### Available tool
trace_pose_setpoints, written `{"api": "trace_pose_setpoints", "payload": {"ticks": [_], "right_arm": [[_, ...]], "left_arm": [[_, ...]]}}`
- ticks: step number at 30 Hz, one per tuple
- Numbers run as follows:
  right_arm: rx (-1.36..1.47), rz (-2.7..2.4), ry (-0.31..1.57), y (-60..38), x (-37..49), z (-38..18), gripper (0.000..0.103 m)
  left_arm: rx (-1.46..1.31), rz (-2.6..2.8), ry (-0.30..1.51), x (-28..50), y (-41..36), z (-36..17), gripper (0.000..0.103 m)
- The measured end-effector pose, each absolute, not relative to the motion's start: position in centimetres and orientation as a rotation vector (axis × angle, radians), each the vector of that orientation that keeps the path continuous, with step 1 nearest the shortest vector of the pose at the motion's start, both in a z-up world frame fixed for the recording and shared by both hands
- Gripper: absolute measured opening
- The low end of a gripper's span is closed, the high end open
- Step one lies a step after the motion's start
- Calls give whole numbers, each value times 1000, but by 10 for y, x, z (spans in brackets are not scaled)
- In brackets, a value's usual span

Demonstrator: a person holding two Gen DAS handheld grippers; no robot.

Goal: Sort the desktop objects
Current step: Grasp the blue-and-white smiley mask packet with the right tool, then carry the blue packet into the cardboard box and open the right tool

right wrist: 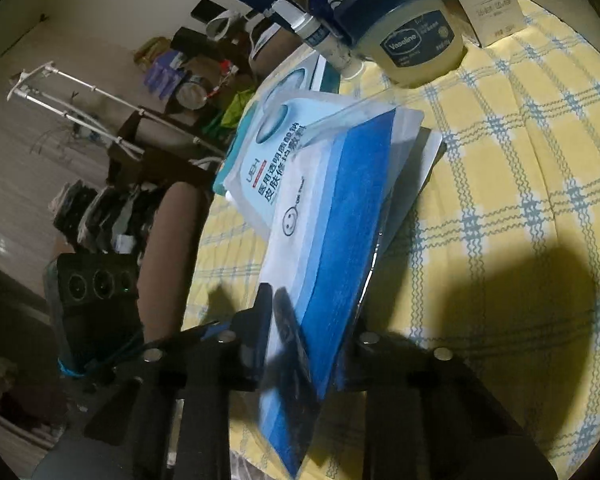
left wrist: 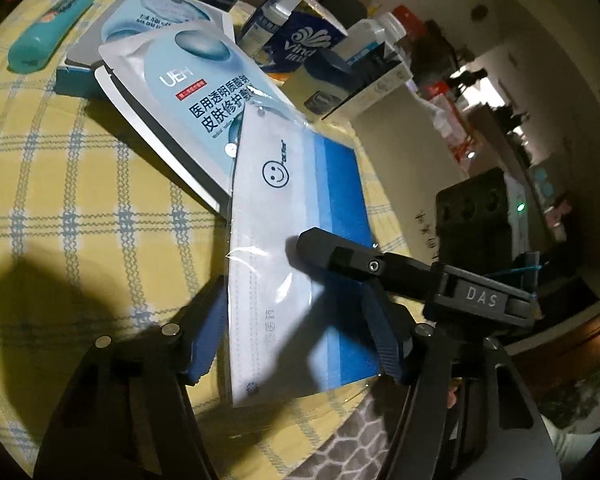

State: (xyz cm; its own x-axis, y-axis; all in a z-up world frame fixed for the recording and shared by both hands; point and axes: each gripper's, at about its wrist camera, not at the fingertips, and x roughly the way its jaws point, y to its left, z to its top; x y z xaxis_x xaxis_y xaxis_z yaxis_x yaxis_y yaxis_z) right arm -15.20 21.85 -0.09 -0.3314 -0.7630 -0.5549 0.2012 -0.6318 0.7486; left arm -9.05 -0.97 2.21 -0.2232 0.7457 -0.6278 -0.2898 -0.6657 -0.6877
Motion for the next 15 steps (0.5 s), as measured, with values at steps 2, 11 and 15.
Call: {"api": "trace_pose_setpoints", "payload": {"ticks": [2,11,15], "right_arm": [[1268,-2006,-773,219,-152,2,25],[1191,-1971,-766,231,-145,46,14],[1159,-1976,-728,236,-140,70,14]], "left_arm": [[-1334,1926,-602,-89,-12,22,60],[-1181,1801,-685,-75,2,49,46],[-1117,1810,-682,-70,15,74,46]]}}
